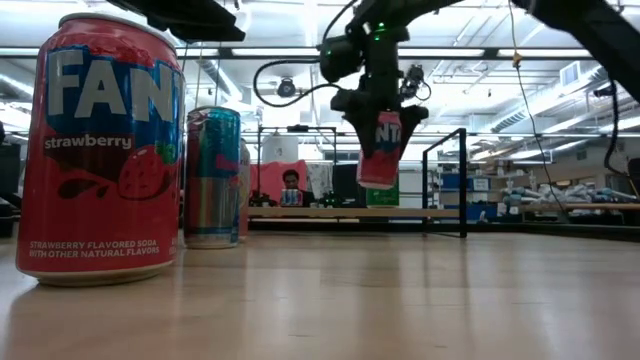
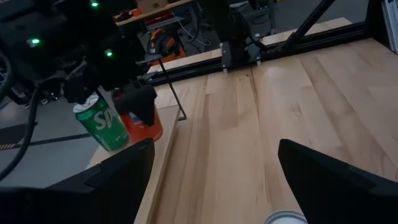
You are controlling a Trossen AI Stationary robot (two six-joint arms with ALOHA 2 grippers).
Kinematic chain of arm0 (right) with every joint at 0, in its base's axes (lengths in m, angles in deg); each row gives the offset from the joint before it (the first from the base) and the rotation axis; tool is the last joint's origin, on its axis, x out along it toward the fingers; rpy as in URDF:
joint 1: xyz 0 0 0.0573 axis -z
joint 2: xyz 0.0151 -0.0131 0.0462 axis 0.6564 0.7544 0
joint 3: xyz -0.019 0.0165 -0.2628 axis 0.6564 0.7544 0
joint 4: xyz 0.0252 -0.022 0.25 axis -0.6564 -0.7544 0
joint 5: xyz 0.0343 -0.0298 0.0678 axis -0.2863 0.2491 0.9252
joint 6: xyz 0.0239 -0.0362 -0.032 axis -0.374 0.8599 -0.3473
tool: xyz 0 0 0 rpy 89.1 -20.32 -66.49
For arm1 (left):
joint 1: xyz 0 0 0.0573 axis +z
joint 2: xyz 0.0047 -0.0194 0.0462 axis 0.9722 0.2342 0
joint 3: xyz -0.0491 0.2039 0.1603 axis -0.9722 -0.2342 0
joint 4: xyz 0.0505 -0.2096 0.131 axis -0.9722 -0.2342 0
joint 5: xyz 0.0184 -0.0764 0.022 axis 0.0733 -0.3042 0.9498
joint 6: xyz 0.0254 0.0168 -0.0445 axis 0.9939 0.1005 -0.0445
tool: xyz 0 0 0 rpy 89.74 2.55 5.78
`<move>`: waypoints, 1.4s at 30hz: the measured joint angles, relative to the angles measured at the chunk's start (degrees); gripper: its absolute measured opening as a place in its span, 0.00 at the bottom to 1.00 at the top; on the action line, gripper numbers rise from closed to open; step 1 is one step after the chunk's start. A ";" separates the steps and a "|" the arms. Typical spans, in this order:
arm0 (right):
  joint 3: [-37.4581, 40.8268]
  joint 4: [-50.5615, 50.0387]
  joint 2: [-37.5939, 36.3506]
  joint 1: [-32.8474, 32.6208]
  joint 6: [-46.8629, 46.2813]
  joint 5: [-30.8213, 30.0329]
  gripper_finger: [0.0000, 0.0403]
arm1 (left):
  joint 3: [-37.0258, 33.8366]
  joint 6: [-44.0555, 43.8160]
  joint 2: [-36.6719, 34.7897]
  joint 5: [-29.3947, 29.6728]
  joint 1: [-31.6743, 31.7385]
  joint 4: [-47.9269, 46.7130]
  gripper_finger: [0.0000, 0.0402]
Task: Place canned beverage on shelf
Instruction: Put the right red soda can on the shelf
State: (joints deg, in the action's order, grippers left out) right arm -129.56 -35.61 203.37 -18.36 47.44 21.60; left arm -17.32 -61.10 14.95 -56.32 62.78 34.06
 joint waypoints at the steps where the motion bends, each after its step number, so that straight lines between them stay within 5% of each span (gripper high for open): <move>1: -1.64 -1.17 1.13 0.13 0.48 -0.51 0.81 | 0.00 -0.04 0.00 -0.01 0.00 -0.14 0.88; 9: -10.26 -6.76 7.69 1.71 2.49 -2.47 0.81 | 0.00 -2.38 0.00 -0.01 -0.07 -2.38 0.88; 42: -10.23 -7.92 8.52 5.74 5.98 -2.82 0.81 | 0.00 -6.15 0.00 -0.03 -0.07 -6.12 0.88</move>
State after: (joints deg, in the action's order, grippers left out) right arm -139.80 -43.53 211.89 -12.62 53.41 18.78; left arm -17.32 -67.26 14.95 -56.35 62.72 27.94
